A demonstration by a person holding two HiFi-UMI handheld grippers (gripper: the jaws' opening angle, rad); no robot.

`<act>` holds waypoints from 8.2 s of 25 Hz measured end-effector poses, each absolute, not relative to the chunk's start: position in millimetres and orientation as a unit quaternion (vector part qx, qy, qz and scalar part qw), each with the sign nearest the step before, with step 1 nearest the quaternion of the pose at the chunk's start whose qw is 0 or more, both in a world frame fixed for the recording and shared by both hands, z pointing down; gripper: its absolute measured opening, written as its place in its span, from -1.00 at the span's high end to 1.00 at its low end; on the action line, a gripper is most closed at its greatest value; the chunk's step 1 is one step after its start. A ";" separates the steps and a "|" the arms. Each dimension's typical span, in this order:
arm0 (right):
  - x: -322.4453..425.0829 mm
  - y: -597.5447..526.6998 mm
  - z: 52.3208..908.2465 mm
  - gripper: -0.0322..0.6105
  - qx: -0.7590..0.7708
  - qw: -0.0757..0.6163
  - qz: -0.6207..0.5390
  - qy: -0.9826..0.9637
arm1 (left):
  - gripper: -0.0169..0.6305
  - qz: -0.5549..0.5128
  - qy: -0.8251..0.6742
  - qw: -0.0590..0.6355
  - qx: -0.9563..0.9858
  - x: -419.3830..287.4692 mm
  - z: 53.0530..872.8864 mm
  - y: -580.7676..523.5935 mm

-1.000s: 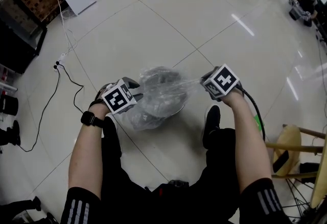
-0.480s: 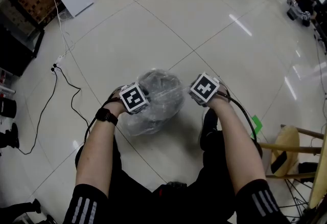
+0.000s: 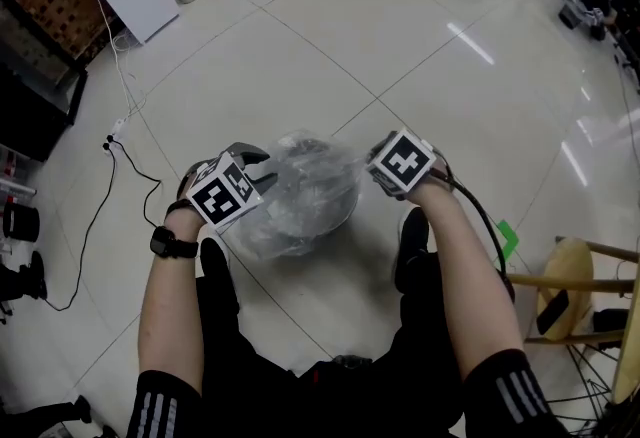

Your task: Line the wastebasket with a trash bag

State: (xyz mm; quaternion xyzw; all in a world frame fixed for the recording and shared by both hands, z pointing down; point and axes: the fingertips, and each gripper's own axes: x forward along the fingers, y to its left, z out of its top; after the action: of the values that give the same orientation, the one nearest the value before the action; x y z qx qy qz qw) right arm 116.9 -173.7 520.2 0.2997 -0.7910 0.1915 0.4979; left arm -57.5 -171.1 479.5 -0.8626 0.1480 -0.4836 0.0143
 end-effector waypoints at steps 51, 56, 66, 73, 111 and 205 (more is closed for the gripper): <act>110.3 -161.5 549.8 0.88 0.230 0.568 0.174 -0.771 | 0.50 -0.515 0.048 -0.096 -0.850 -5.6 576.0 -173.5; 117.2 -162.3 545.6 0.88 0.248 0.581 0.177 -0.755 | 0.42 -0.497 0.106 -0.095 -0.856 -47.3 517.7 -172.8; 119.9 -169.6 541.2 0.88 0.257 0.559 0.206 -0.761 | 0.40 -0.577 0.051 -0.106 -0.808 -79.9 577.7 -118.9; 117.2 -174.7 538.7 0.88 0.256 0.562 0.206 -0.759 | 0.38 -0.548 0.023 -0.136 -0.825 -43.8 556.0 -102.2; 159.1 -215.0 677.2 0.88 0.356 0.534 0.318 -0.698 | 0.96 -0.430 0.342 -0.322 -0.771 -161.1 664.5 -238.8; 112.1 -58.6 680.6 0.85 -0.048 0.593 0.179 -0.783 | 0.70 -0.647 -0.012 -0.092 -0.757 -130.2 691.1 -68.0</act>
State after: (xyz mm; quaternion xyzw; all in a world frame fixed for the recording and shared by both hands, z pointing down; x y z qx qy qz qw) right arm 112.1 -58.6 680.6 -0.0481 -0.7834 0.1791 0.5932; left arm -130.2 -68.0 691.1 -0.7565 -0.0116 -0.6473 -0.0924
